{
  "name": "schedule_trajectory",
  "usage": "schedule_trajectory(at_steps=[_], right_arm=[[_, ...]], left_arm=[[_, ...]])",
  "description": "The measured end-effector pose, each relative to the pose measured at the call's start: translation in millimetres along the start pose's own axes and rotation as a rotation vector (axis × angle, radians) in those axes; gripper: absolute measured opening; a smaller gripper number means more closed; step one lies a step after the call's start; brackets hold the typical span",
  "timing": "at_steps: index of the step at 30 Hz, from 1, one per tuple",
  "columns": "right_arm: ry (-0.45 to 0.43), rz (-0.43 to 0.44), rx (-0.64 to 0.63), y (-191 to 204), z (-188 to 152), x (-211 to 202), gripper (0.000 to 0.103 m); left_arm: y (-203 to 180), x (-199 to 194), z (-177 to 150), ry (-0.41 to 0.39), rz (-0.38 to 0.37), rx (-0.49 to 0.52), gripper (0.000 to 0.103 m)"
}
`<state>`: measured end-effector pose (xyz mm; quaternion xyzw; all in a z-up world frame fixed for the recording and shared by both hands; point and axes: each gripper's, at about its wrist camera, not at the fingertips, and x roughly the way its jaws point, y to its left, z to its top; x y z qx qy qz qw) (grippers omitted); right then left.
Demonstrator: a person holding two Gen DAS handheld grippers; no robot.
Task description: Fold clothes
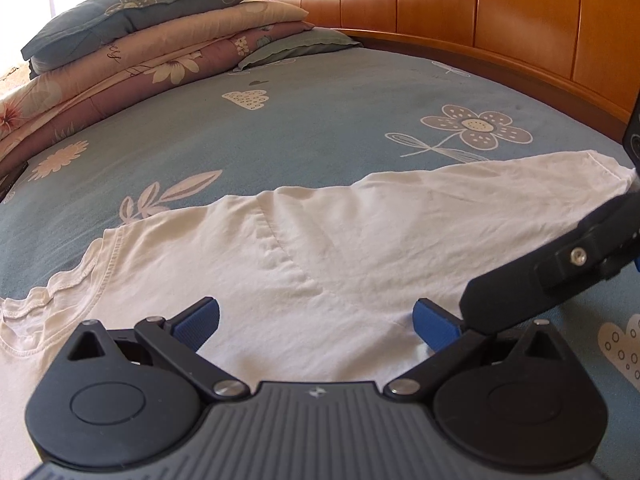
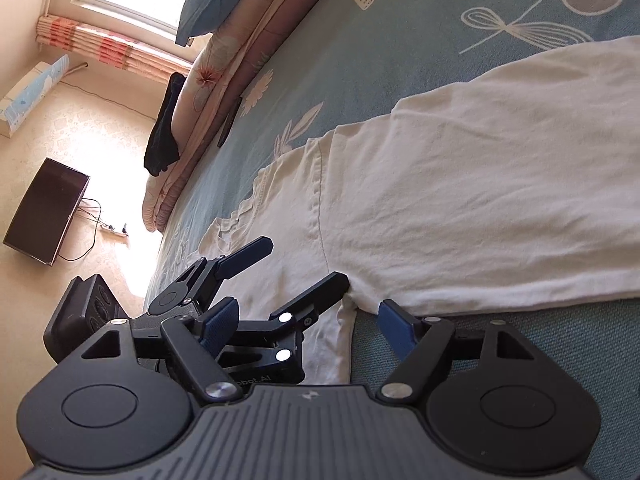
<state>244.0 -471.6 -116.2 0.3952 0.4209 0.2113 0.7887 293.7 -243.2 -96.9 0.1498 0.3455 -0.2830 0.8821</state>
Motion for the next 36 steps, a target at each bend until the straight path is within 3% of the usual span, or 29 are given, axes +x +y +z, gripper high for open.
schedule_trajectory(at_steps=[5,9,13,16,19,22,25,30,34,36], right_arm=[[-0.127,0.021,-0.015,0,7,-38,0.083],[-0.167,-0.007,0.052,-13,11,-42,0.083],[-0.144,-0.014,0.117,-26,13,-33,0.083],[-0.071,-0.079,0.137,-29,10,-20,0.083],[-0.061,-0.083,0.123,-27,9,-23,0.083],[-0.113,-0.076,0.108,-26,8,-36,0.083],[-0.167,-0.107,0.11,-30,11,-50,0.085],[-0.142,-0.158,0.143,-46,13,-64,0.085],[-0.251,-0.18,0.105,-41,12,-86,0.09],[-0.292,-0.148,0.104,-41,14,-86,0.092]], left_arm=[[0,-8,6,-0.027,-0.033,-0.027,0.102],[0,-1,13,-0.013,-0.047,-0.052,0.102],[-9,12,6,0.046,-0.036,-0.009,0.102],[-6,9,3,0.053,-0.048,-0.03,0.102],[-7,3,9,0.043,-0.069,-0.024,0.102],[-13,0,17,0.008,-0.065,0.003,0.102],[-19,9,18,0.033,-0.071,0.007,0.102],[-23,14,9,0.067,-0.08,0.01,0.102],[-20,4,15,0.058,-0.096,-0.006,0.102],[-18,-2,18,0.04,-0.095,-0.011,0.102]])
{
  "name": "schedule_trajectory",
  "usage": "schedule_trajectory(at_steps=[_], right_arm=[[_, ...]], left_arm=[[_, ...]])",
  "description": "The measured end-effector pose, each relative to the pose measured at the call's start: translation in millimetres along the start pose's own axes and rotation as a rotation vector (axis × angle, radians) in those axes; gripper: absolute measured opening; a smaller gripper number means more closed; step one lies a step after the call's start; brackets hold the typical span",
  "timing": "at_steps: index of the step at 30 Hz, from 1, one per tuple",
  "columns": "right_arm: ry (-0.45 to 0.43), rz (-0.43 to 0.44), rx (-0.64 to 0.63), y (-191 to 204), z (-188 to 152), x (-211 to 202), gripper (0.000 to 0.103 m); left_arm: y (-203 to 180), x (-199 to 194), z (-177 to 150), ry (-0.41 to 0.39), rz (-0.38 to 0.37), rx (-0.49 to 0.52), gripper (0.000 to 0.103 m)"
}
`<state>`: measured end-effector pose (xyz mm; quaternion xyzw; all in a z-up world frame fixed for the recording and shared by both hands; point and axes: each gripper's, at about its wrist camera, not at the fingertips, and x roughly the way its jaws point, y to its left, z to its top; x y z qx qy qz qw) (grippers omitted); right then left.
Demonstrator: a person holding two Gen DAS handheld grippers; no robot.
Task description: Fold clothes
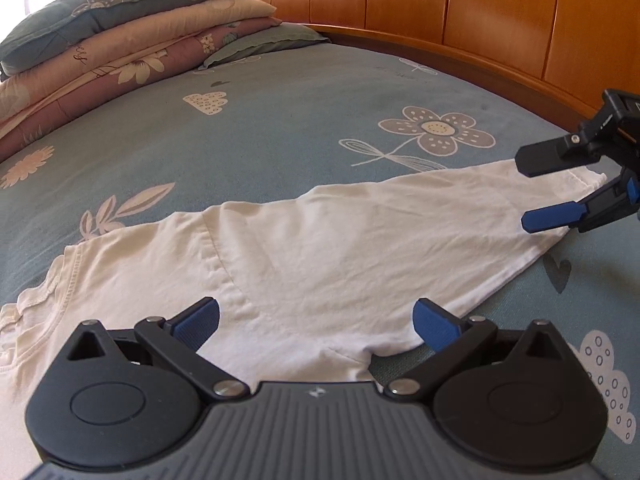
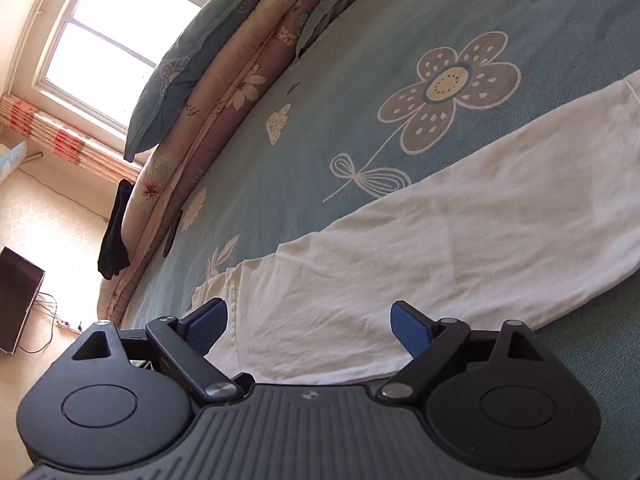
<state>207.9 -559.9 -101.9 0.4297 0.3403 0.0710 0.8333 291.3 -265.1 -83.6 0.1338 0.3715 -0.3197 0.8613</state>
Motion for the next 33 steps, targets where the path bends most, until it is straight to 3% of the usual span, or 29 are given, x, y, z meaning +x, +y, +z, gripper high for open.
schedule_trajectory(at_steps=[3,8,12,13,17,22,23,27,30,33], right_arm=[[0.019,0.011,0.005,0,1,17,0.092],[0.082,-0.112,-0.063,0,1,19,0.09],[-0.098,-0.364,-0.167,4,5,-11,0.093],[-0.118,-0.357,-0.15,0,7,-13,0.093],[-0.082,-0.19,-0.075,-11,11,-5,0.093],[-0.064,-0.256,-0.095,-14,15,-1,0.094],[-0.105,-0.28,-0.071,-19,18,-10,0.094],[-0.352,-0.516,-0.017,-30,25,-47,0.094],[-0.372,-0.566,-0.04,-27,24,-45,0.095],[-0.357,-0.697,-0.18,-9,20,-22,0.095]], left_arm=[[1,-2,2,0.0,-0.001,-0.013,0.102],[-1,16,-6,0.083,0.025,-0.004,0.102],[0,11,-7,0.076,0.012,-0.004,0.102],[0,10,-5,0.071,0.006,-0.006,0.102],[-5,8,4,0.037,-0.021,-0.008,0.102],[-18,24,1,0.073,-0.022,0.025,0.102],[-20,26,-1,0.078,-0.021,0.036,0.102],[-22,17,-5,0.086,-0.035,0.089,0.102],[-23,7,-1,0.059,-0.026,0.114,0.102],[-18,4,4,0.045,-0.036,0.074,0.102]])
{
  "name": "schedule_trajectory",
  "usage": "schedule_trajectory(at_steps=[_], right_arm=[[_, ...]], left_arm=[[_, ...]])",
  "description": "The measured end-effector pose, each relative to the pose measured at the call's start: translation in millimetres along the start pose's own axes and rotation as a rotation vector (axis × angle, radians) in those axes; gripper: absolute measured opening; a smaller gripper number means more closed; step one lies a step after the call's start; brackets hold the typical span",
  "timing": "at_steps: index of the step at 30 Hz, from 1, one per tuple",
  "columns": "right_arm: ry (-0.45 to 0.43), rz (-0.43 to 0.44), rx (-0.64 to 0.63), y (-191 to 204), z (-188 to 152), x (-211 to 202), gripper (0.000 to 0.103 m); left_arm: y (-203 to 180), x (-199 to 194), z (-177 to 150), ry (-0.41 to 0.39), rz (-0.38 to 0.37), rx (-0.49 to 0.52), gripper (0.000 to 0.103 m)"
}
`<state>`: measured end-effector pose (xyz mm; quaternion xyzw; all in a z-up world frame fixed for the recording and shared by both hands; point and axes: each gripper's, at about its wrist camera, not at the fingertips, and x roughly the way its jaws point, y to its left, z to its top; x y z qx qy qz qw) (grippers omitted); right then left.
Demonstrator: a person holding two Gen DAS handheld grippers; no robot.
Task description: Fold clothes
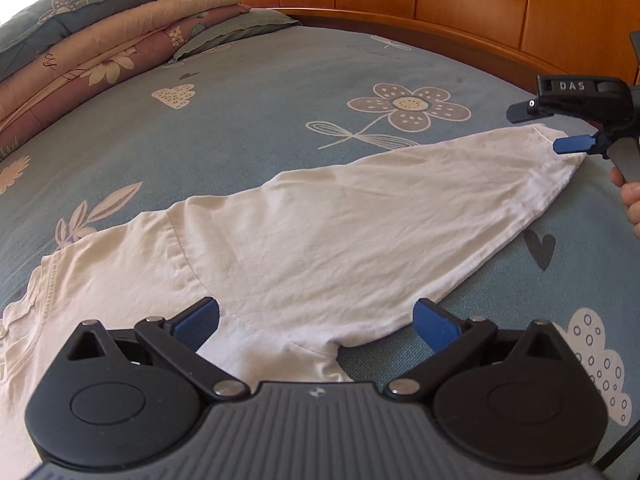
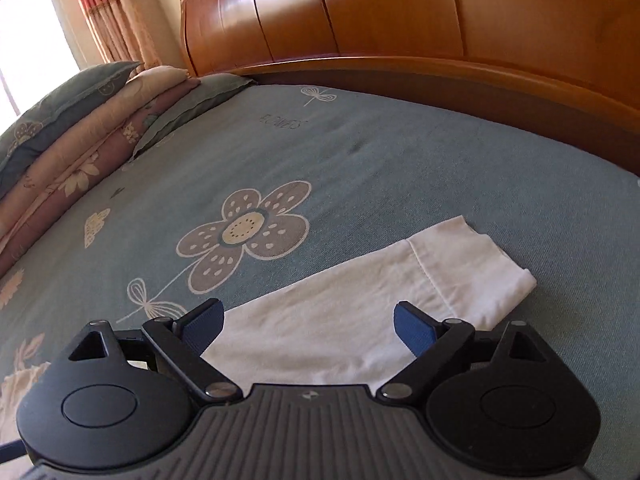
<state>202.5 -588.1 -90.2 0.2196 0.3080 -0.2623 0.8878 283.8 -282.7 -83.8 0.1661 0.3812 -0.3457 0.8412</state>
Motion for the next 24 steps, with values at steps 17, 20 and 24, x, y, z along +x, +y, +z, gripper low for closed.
schedule_trajectory(at_steps=[17,20,24], right_arm=[[-0.002,-0.135,-0.079,3,-4,-3,0.103],[0.08,-0.119,-0.045,-7,-4,12,0.103],[0.09,-0.053,0.044,-26,2,11,0.102]], left_arm=[[5,-4,-1,0.043,0.051,-0.018,0.102],[4,-6,2,0.039,0.059,-0.014,0.102],[5,-7,1,0.037,0.071,-0.009,0.102]])
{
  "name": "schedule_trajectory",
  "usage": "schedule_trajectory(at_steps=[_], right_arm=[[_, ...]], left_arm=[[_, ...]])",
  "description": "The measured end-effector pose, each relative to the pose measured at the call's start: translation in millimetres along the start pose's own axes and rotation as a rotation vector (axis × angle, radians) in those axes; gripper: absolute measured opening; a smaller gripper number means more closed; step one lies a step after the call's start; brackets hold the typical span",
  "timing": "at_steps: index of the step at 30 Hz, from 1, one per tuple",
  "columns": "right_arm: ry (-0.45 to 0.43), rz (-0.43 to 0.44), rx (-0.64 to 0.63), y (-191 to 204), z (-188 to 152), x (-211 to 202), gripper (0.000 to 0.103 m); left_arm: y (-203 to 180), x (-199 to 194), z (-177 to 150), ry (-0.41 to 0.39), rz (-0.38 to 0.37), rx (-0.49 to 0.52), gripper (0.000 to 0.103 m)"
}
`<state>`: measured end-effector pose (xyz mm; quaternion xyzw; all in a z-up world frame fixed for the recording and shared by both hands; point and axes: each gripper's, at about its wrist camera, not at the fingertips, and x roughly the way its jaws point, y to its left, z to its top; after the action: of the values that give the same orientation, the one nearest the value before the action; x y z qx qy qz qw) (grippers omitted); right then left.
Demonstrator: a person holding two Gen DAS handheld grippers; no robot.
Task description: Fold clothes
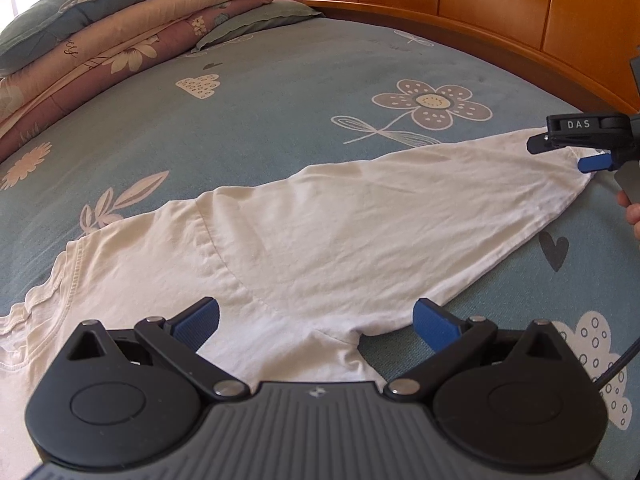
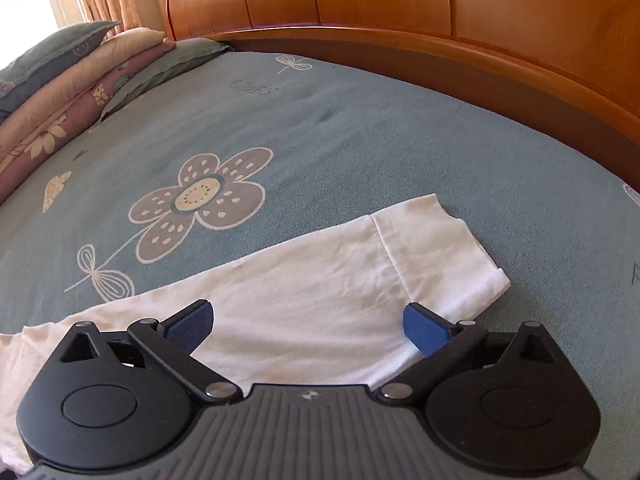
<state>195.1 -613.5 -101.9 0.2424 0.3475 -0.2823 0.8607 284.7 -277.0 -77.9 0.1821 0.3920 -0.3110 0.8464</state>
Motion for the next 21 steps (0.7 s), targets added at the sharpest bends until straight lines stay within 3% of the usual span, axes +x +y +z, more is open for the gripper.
schedule_trajectory(at_steps=[3,5,9,14,16,20,21], right_arm=[[-0.065,-0.01,0.051,0,-1,-11,0.103],[-0.093,-0.006,0.003,11,-3,-16,0.103],[-0.1,0.079,-0.159,46,-14,-17,0.103],[-0.089,0.005,-0.398,87,-35,0,0.103],[-0.035,-0.02,-0.398,88,-35,16,0.103],[-0.086,-0.118,-0.204,68,-20,25,0.103],[-0.099,-0.108,-0.154,62,-18,22,0.103]], left_arm=[[1,-2,0,-0.024,0.024,0.004,0.102],[3,-5,1,-0.054,0.023,0.005,0.102],[10,-6,7,-0.1,-0.005,-0.006,0.102],[19,11,-1,-0.046,-0.117,-0.035,0.102],[17,19,-11,-0.01,-0.108,-0.01,0.102],[14,16,-20,-0.021,-0.105,0.041,0.102],[16,13,-18,-0.027,-0.103,0.041,0.102]])
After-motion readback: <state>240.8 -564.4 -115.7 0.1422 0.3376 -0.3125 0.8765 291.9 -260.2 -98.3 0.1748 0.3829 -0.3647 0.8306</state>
